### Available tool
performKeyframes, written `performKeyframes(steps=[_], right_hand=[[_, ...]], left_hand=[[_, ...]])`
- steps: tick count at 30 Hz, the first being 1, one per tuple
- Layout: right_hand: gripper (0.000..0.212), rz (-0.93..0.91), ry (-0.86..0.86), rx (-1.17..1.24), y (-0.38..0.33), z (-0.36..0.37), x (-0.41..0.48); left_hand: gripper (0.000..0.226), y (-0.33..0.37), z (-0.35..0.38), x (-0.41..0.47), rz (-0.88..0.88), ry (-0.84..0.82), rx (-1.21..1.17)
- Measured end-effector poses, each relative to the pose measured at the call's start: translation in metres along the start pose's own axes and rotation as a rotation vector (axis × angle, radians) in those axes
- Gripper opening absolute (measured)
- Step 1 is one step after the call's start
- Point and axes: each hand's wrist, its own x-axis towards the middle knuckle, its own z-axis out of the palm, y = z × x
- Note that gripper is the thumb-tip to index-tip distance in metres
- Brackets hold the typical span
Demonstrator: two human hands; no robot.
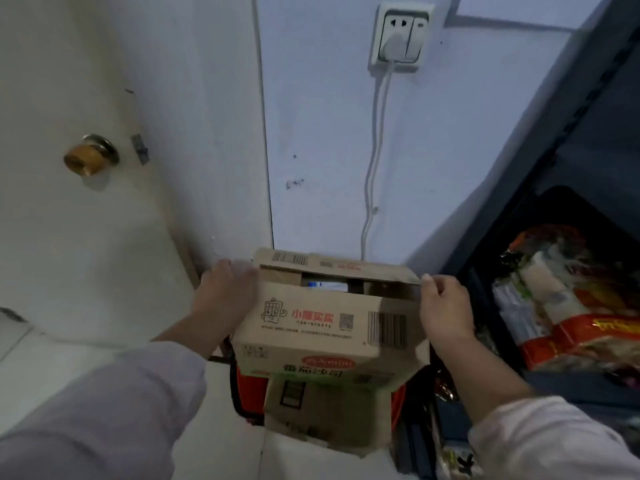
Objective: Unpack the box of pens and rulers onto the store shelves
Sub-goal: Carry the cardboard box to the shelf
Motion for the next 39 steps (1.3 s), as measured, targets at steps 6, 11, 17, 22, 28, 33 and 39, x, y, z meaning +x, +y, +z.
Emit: performKeyframes(steps=[6, 11, 17, 22, 28, 33, 39], right_hand=[[0.047, 0.203, -0.067, 0.016, 0.004, 0.028, 0.033], [0.051, 0.305, -0.117, -0.008, 0.017, 0.040, 0.045], [0.042, 0.299, -0.222, -0.005, 0.033, 0.047, 0.039], [0.051, 0.343, -0.405, 0.036, 0.047, 0.048, 0.041], [0.048, 0.309, -0.450, 0.121, 0.056, 0.050, 0.046], [0.042, 0.274, -0.479, 0.157, 0.050, 0.050, 0.051], [0.037, 0.155, -0.579, 0.120, 0.015, 0.061, 0.067]], left_hand=[[0.061, -0.003, 0.022, 0.045, -0.115, -0.079, -0.088], [0.047, -0.012, 0.038, 0.060, -0.108, -0.128, -0.083], [0.032, -0.032, 0.047, 0.060, -0.123, -0.238, -0.182], [0.044, -0.042, 0.054, 0.056, -0.139, -0.208, -0.142], [0.050, -0.032, 0.058, 0.056, -0.255, -0.203, -0.178], [0.029, -0.032, 0.056, 0.036, -0.232, -0.142, -0.231], [0.029, -0.038, 0.034, 0.008, -0.285, 0.089, -0.279]])
